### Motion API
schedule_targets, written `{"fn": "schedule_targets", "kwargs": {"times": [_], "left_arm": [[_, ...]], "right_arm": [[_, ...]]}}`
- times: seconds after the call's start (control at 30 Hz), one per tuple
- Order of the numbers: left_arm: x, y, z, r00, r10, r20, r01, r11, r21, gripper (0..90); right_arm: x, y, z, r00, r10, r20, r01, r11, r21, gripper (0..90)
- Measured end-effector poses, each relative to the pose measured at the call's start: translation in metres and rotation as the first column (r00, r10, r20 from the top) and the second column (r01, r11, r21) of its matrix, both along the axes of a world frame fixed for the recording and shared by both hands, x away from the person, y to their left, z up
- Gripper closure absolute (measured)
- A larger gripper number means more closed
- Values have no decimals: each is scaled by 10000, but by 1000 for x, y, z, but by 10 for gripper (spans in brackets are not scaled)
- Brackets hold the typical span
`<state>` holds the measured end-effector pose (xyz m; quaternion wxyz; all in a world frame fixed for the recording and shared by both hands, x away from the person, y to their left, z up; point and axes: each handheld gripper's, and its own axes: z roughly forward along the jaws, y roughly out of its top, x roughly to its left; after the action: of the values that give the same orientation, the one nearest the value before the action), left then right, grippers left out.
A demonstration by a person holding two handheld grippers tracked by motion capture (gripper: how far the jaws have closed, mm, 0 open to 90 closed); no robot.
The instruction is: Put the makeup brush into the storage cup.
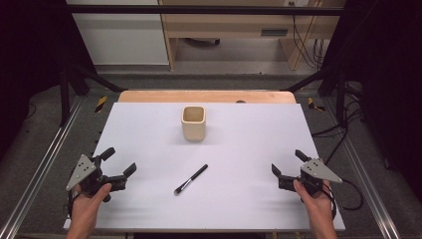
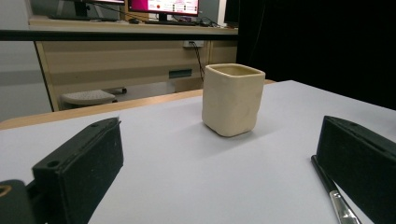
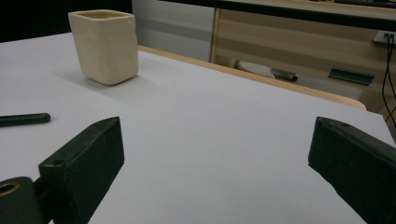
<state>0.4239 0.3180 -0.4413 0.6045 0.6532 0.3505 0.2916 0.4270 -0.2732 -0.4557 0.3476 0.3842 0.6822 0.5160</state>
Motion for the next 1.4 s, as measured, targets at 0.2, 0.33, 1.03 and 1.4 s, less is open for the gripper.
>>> {"fn": "schedule_targets", "kwargs": {"times": [0.2, 0.33, 1.03, 1.4], "left_arm": [[-2, -2, 2, 10000, -34, -47, 35, 9998, 173, 0], [-2, -7, 1, 9997, -173, -176, 181, 9989, 423, 1], [4, -50, 8, 9849, -878, -1492, 1130, 9790, 1697, 7], [14, -90, 25, 9706, -1338, -2000, 1812, 9532, 2420, 10]], "right_arm": [[-1, 1, 1, 10000, -5, 85, 6, 10000, -97, 39], [-1, 2, 1, 10000, -8, 98, 9, 9999, -128, 39], [-3, 8, 1, 9994, 295, 183, -287, 9987, -416, 35], [-6, 8, 2, 9996, 209, 206, -206, 9996, -179, 34]]}}
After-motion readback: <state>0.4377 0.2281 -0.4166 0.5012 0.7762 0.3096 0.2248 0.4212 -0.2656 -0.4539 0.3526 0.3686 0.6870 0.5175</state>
